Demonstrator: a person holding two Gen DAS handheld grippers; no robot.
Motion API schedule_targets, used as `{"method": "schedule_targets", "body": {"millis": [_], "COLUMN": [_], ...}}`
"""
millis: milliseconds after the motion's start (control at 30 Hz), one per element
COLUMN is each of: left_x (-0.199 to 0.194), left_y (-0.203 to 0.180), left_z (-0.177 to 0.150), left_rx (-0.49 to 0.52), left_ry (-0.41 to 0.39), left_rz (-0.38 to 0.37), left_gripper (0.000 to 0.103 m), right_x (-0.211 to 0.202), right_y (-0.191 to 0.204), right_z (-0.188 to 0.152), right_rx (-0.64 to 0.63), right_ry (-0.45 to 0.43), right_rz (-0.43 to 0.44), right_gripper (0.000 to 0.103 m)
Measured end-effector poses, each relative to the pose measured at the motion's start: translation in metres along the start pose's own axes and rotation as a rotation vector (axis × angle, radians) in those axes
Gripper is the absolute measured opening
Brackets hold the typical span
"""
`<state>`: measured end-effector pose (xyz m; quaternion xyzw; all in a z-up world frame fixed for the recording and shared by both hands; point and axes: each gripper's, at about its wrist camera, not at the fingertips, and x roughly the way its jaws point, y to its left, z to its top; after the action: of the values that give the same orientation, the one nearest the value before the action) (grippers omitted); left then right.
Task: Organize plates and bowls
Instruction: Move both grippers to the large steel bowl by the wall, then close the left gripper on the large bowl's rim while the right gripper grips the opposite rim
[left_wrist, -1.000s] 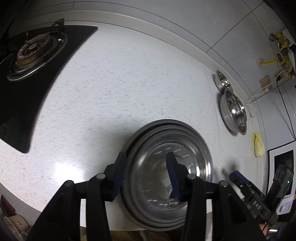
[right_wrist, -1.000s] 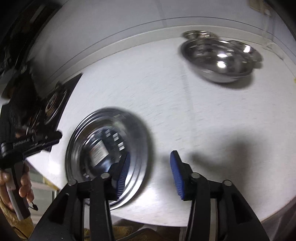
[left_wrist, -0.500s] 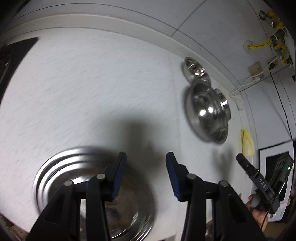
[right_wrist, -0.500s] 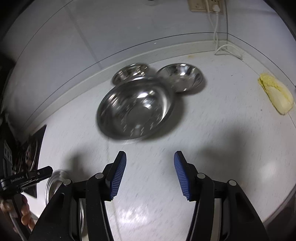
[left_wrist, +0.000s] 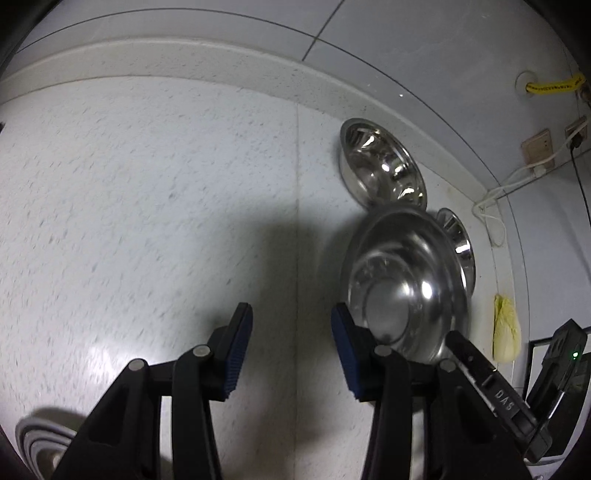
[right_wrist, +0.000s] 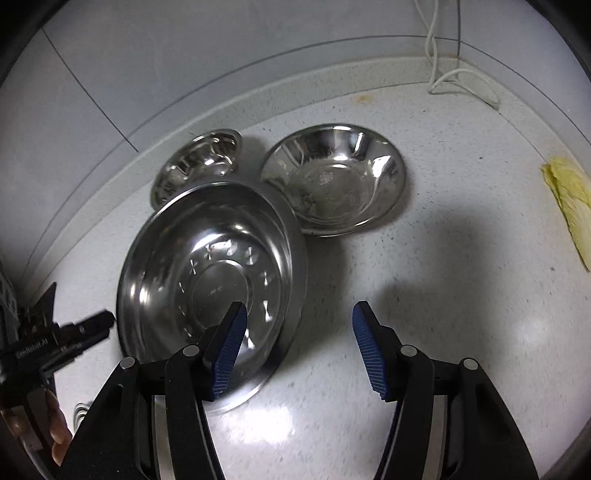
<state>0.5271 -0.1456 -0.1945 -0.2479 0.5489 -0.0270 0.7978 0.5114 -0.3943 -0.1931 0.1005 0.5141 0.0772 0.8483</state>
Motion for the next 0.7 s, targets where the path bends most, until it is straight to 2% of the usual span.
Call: {"method": "schedule_targets", "body": {"millis": [167, 367, 467, 667, 700], "left_x": [0.005, 0.008, 0.016, 0.039, 0.042], "left_y": [-0.007, -0.012, -0.019, -0.027, -0.027], "left_z": [0.015, 0.019, 0.017, 0.013, 0.012], "left_rx": [0.015, 0.005, 0.020, 0.024, 0.023], "left_ry": [0.002, 0.000, 0.027, 0.090, 0.099], "left_rz": [0.003, -0.082, -0.071, -0.047, -0.048], "left_gripper": [0.043, 0.043, 0.043, 0.043, 0.043], "right_x": [0.012, 0.017, 0.017, 0.013, 0.013], "right_y": [0.003, 0.001, -0.005, -0.010, -0.010], "right_z": [0.007, 0.012, 0.013, 0.016, 0.017], "right_rx": [-0.015, -0.005, 0.020, 0.031, 0.031], "right_ry": [0.008, 0.011, 0.025, 0.043, 0.044], "right_rz": [0.008, 0.028, 0.068, 0.093, 0.100], "right_gripper": [0.055, 0.055, 0.055, 0.055, 0.058]}}
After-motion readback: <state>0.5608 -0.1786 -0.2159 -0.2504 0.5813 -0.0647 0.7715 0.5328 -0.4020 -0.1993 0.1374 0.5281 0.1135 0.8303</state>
